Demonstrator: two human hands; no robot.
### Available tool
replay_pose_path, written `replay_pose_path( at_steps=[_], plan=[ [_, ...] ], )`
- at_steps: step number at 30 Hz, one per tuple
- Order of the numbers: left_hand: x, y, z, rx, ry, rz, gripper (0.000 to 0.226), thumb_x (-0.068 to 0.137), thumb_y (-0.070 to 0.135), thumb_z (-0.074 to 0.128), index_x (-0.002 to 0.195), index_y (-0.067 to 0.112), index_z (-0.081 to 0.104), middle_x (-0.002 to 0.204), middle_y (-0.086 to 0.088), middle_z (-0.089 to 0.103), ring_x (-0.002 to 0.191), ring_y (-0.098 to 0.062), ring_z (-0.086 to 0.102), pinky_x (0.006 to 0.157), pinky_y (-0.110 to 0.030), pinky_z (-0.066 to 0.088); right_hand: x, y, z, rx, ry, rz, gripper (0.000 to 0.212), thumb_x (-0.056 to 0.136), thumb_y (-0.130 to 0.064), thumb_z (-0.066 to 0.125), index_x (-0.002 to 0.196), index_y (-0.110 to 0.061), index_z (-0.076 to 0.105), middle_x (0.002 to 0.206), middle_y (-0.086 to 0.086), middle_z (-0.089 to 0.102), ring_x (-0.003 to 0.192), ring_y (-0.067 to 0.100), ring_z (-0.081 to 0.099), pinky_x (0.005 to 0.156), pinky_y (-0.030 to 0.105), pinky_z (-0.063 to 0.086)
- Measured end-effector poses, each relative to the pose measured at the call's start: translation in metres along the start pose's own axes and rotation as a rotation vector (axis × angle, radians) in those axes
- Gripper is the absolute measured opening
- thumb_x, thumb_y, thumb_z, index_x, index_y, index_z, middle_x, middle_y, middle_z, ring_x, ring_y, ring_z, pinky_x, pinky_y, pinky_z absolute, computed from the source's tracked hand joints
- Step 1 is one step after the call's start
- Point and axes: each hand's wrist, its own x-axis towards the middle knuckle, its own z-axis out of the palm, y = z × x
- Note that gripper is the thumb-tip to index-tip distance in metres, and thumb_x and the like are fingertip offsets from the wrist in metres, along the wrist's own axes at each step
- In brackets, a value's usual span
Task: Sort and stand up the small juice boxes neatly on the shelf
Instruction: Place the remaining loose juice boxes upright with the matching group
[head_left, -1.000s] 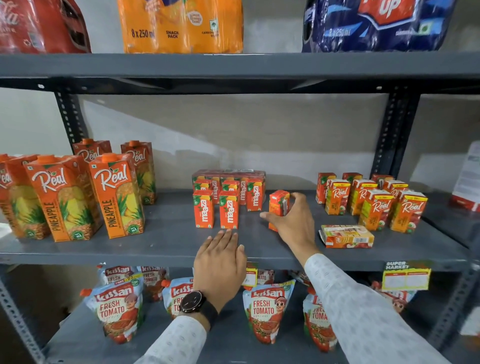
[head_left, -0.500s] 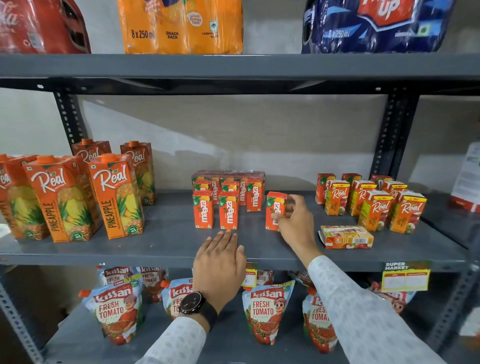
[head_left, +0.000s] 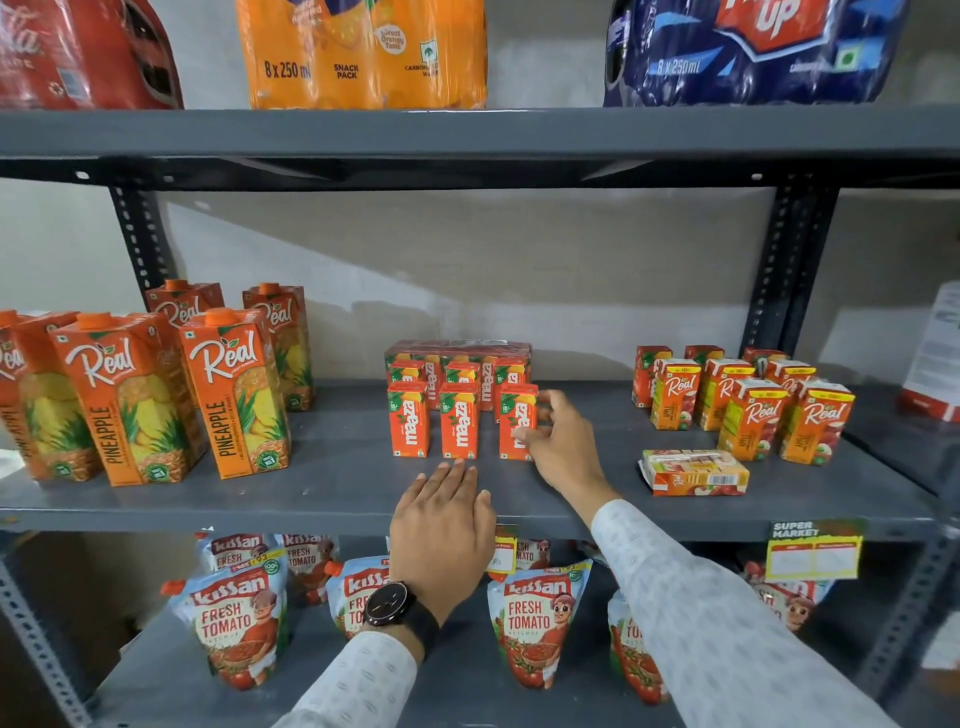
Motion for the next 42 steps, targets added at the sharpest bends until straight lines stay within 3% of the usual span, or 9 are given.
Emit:
replay_pose_path(
  at_steps=[9, 15, 20, 24, 27, 30, 35, 38, 42],
  plan=[
    [0.001, -0.001, -0.004, 0.003, 0.005, -0.011, 0.070, 0.097, 0.048, 0.011, 0.140, 0.018, 0.056, 0.148, 0.000, 0.054, 0.140, -0.015, 0.044, 0.119, -0.041, 0.032, -0.029, -0.009, -0.012, -0.109, 0.131, -0.088, 0.059, 0.090, -0.021, 0.077, 0.143, -0.019, 0.051, 0.135, 0.002, 0.063, 0.124, 0.017, 0.060, 0.101, 0.037, 0.054],
    [0.003, 0.058, -0.006, -0.027, -0.078, 0.237, 0.060, 0.099, 0.041, 0.018, 0.139, 0.013, 0.053, 0.150, -0.006, 0.050, 0.143, -0.019, 0.040, 0.122, -0.044, 0.024, -0.047, -0.004, -0.073, -0.388, 0.198, -0.343, 0.031, 0.096, -0.007, 0.065, 0.125, -0.020, 0.068, 0.124, -0.003, 0.069, 0.114, 0.011, 0.063, 0.089, 0.008, 0.041],
    [0.019, 0.098, 0.005, -0.045, -0.141, 0.318, 0.061, 0.100, 0.043, 0.018, 0.145, 0.011, 0.046, 0.156, -0.009, 0.042, 0.146, -0.021, 0.033, 0.123, -0.043, 0.020, -0.031, 0.000, -0.160, -0.686, -0.089, -0.165, 0.049, 0.090, 0.001, 0.061, 0.132, -0.023, 0.065, 0.133, -0.003, 0.066, 0.125, 0.017, 0.061, 0.101, 0.038, 0.053],
    [0.015, 0.100, 0.017, -0.052, -0.107, 0.266, 0.067, 0.100, 0.047, 0.011, 0.148, 0.014, 0.043, 0.157, -0.005, 0.042, 0.147, -0.017, 0.032, 0.123, -0.039, 0.022, -0.019, 0.012, -0.194, -0.877, -0.386, 0.100, 0.063, 0.093, -0.014, 0.063, 0.152, -0.027, 0.046, 0.151, 0.000, 0.052, 0.137, 0.025, 0.051, 0.108, 0.045, 0.046],
    [0.013, 0.100, 0.020, -0.053, -0.098, 0.255, 0.068, 0.100, 0.049, 0.010, 0.148, 0.016, 0.044, 0.156, -0.003, 0.043, 0.147, -0.015, 0.033, 0.123, -0.038, 0.023, -0.015, 0.016, -0.195, -0.935, -0.400, 0.113, 0.069, 0.088, -0.015, 0.070, 0.152, -0.027, 0.045, 0.147, 0.004, 0.055, 0.131, 0.028, 0.055, 0.105, 0.048, 0.048],
    [0.013, 0.100, 0.020, -0.061, -0.088, 0.251, 0.067, 0.100, 0.049, 0.010, 0.148, 0.016, 0.045, 0.155, -0.003, 0.045, 0.146, -0.015, 0.034, 0.122, -0.037, 0.024, -0.012, 0.015, -0.190, -0.925, -0.327, 0.059, 0.069, 0.082, -0.019, 0.077, 0.146, -0.021, 0.052, 0.136, 0.007, 0.062, 0.122, 0.029, 0.060, 0.097, 0.046, 0.052],
    [0.011, 0.101, 0.019, -0.073, -0.066, 0.257, 0.067, 0.100, 0.049, 0.012, 0.146, 0.016, 0.047, 0.153, -0.003, 0.047, 0.145, -0.016, 0.036, 0.123, -0.036, 0.023, -0.013, 0.019, -0.164, -0.599, 0.074, -0.001, 0.058, 0.080, -0.028, 0.085, 0.131, -0.017, 0.060, 0.123, 0.002, 0.062, 0.111, 0.024, 0.060, 0.084, 0.031, 0.042],
    [0.011, 0.101, 0.019, -0.065, -0.060, 0.256, 0.065, 0.101, 0.048, 0.014, 0.147, 0.016, 0.047, 0.154, -0.003, 0.046, 0.145, -0.015, 0.036, 0.123, -0.036, 0.023, -0.014, 0.031, -0.144, -0.269, 0.279, 0.096, 0.059, 0.071, -0.028, 0.092, 0.117, -0.019, 0.056, 0.111, -0.004, 0.064, 0.102, 0.019, 0.064, 0.078, 0.031, 0.047],
    [0.011, 0.101, 0.019, -0.060, -0.056, 0.259, 0.064, 0.101, 0.048, 0.015, 0.147, 0.017, 0.047, 0.154, -0.003, 0.046, 0.145, -0.015, 0.037, 0.122, -0.036, 0.024, -0.023, 0.050, -0.123, -0.282, 0.405, 0.052, 0.057, 0.075, -0.037, 0.089, 0.111, -0.026, 0.046, 0.107, -0.008, 0.058, 0.095, 0.012, 0.060, 0.072, 0.023, 0.045]
  ],
)
